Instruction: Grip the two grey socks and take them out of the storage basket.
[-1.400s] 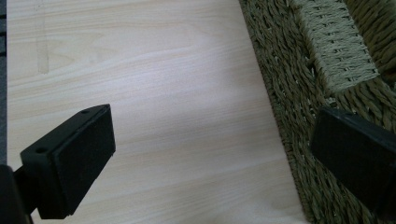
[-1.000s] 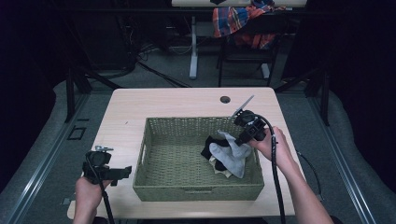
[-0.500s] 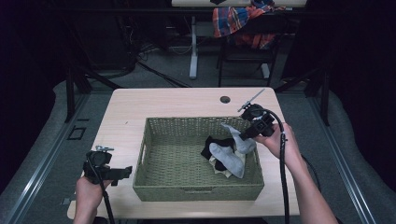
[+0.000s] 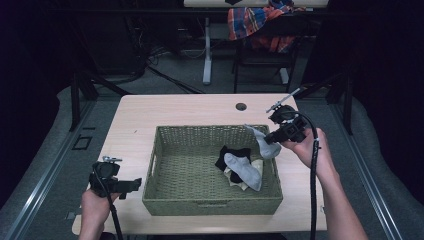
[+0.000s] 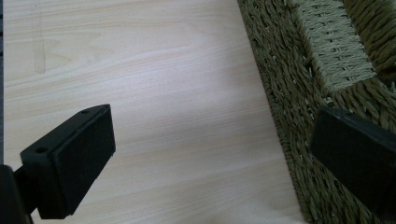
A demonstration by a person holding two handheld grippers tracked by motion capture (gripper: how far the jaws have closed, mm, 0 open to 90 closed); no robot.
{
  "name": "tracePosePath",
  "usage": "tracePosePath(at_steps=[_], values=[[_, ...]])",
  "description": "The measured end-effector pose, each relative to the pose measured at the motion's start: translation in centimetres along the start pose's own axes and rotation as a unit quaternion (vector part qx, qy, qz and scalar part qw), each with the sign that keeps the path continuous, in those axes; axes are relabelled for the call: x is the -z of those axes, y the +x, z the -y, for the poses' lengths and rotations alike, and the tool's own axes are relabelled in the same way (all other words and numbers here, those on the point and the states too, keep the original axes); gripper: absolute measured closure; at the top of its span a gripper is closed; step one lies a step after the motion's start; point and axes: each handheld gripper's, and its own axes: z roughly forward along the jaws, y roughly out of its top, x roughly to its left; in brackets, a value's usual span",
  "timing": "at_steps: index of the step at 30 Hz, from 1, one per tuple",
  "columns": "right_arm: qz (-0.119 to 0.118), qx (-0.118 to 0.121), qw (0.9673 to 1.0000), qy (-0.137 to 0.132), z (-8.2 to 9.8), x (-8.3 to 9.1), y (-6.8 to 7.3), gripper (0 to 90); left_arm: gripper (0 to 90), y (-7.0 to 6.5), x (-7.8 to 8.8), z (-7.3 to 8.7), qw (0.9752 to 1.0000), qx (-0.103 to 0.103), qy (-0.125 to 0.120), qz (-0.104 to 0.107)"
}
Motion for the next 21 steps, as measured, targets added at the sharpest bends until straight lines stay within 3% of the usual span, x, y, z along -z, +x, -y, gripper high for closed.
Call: tracePosePath(at_steps=[15,16,21], values=[[0.019,-0.038,0.9989,-0.021,1.7,2.7,-2.6,85.1,0.4,0.0,0.0,0.0,1.0000,0.000,0.000,0.000],[0.018,-0.046,0.9983,-0.032,1.9,2.8,-2.7,85.1,0.4,0.0,0.0,0.0,1.0000,0.000,0.000,0.000],[0.030,-0.049,0.9980,-0.027,2.4,3.3,-3.5,85.1,0.4,0.0,0.1,0.0,1.0000,0.000,-0.001,-0.001]])
